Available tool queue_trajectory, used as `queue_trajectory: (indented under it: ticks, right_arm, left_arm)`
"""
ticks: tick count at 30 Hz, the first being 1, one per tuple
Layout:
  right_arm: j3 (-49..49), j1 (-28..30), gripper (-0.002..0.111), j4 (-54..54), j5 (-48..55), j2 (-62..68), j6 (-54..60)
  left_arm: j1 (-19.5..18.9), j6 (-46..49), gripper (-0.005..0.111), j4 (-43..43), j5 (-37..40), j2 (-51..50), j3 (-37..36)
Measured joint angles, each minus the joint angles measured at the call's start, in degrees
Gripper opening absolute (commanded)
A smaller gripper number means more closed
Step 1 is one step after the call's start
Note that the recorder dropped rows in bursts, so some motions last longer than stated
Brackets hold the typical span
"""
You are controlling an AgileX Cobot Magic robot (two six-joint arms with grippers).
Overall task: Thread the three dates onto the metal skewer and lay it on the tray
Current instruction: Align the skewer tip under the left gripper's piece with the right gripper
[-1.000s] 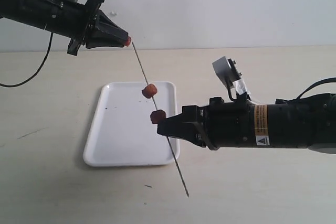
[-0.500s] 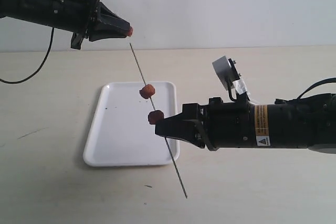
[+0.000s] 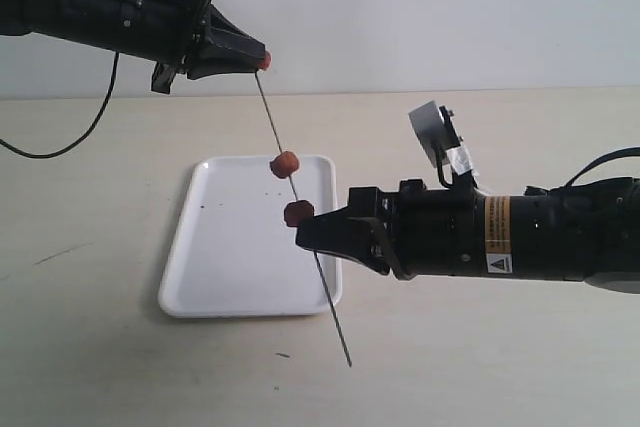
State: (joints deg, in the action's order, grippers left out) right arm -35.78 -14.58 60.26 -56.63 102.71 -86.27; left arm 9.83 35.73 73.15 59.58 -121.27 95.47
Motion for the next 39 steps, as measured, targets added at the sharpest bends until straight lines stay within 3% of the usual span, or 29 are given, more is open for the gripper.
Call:
queue_trajectory:
  ticks: [5,11,39]
  right_arm:
    - [0.0,0.0,0.0,-1.63,0.0,0.0,0.96]
    - [0.0,0.0,0.0,-2.21,0.0,0.0,1.68]
    - [0.0,0.0,0.0,-3.33,-0.86,0.0,1.68]
  left_arm:
    - [0.0,0.0,0.016,0.0,0.0,0.0,0.0]
    - [0.0,0.0,0.031,0.0,-0.1,0.0,0.0]
    - [0.69,0.0,0.031,0.0,-0.1,0.0,0.0]
